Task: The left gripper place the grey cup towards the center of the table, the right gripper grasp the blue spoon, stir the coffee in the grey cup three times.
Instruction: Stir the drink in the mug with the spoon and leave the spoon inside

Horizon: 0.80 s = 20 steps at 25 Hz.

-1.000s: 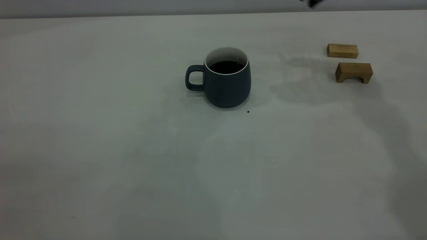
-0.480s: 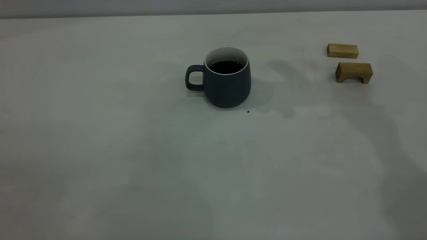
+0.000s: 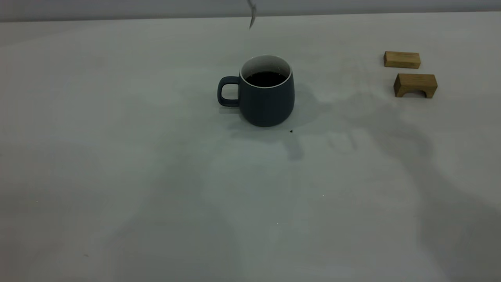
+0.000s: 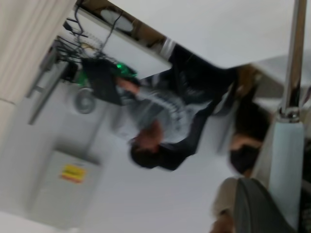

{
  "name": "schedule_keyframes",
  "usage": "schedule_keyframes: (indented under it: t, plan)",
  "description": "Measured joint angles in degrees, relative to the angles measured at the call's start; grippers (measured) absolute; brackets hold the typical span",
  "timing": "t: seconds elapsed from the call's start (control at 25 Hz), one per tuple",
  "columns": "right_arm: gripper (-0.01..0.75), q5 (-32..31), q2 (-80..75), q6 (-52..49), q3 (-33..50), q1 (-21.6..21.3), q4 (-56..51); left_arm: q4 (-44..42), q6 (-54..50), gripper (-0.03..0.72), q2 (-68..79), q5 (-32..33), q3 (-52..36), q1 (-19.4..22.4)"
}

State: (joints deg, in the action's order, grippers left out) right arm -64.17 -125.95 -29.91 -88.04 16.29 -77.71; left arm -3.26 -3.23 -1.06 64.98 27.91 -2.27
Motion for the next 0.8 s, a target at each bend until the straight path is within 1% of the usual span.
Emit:
schedule_keyframes:
  t: [0.12, 0.28, 0.48, 0.8]
  plan:
    - [0.129, 0.71, -2.65, -1.14, 0.0, 0.24, -3.88, 0.0, 0.0, 0.239, 0.0, 0.0, 0.0, 0.0]
    - [0.129, 3.16, -6.23, -1.34, 0.0, 0.31, -7.85, 0.0, 0.0, 0.239, 0.0, 0.0, 0.0, 0.0]
    - [0.129, 8.03, -9.15, -1.34, 0.0, 0.19, -9.16, 0.0, 0.0, 0.239, 0.0, 0.0, 0.0, 0.0]
    - [0.129, 11.61, -12.94, 0.15, 0.0, -0.89, -11.75, 0.0, 0.0, 0.239, 0.0, 0.0, 0.0, 0.0]
